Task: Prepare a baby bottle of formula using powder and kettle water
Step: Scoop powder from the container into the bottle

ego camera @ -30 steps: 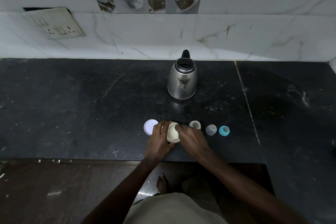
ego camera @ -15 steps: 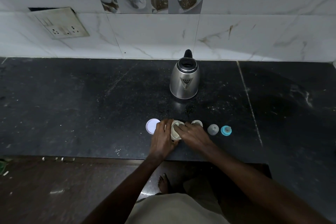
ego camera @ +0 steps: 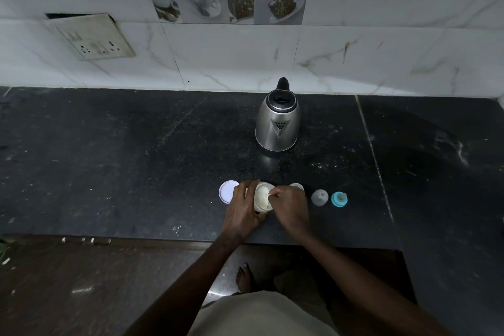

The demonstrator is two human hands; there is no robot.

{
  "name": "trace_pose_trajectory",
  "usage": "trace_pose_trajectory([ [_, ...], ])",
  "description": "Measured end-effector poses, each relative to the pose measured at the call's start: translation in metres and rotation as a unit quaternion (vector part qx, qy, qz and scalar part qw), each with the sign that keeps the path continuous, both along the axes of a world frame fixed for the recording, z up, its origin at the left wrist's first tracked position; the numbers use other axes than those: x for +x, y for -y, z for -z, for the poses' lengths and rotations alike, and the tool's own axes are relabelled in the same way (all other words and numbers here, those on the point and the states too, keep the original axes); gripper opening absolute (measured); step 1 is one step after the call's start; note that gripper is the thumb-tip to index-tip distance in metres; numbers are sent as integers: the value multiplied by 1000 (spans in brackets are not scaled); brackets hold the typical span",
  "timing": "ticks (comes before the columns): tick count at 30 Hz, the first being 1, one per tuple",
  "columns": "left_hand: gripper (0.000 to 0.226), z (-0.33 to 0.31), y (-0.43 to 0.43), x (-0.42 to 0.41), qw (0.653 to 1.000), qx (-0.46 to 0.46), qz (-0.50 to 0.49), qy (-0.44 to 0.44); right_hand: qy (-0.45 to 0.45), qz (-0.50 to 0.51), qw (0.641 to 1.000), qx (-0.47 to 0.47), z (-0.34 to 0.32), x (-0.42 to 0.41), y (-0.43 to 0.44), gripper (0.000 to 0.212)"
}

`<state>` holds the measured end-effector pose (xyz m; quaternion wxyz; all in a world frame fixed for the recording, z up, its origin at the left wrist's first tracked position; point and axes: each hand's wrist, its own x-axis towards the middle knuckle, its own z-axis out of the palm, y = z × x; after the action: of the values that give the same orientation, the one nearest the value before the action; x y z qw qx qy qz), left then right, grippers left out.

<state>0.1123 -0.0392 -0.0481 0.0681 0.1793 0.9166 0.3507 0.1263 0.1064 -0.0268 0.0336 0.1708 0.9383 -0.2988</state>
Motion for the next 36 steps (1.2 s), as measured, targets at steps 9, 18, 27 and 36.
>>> trace_pose_trajectory([
  [9,87,4,5,-8,997,43,-36,52,-19,164,962,-217,-2,8,-7,13],
  [18,89,3,6,-10,995,60,-46,64,-35,111,978,-174,7,15,-18,11],
  [27,90,3,3,-12,995,62,-55,58,-99,36,990,-93,15,21,-22,10],
  [36,92,2,3,-15,994,64,-56,67,-138,2,988,-65,15,17,-24,10],
])
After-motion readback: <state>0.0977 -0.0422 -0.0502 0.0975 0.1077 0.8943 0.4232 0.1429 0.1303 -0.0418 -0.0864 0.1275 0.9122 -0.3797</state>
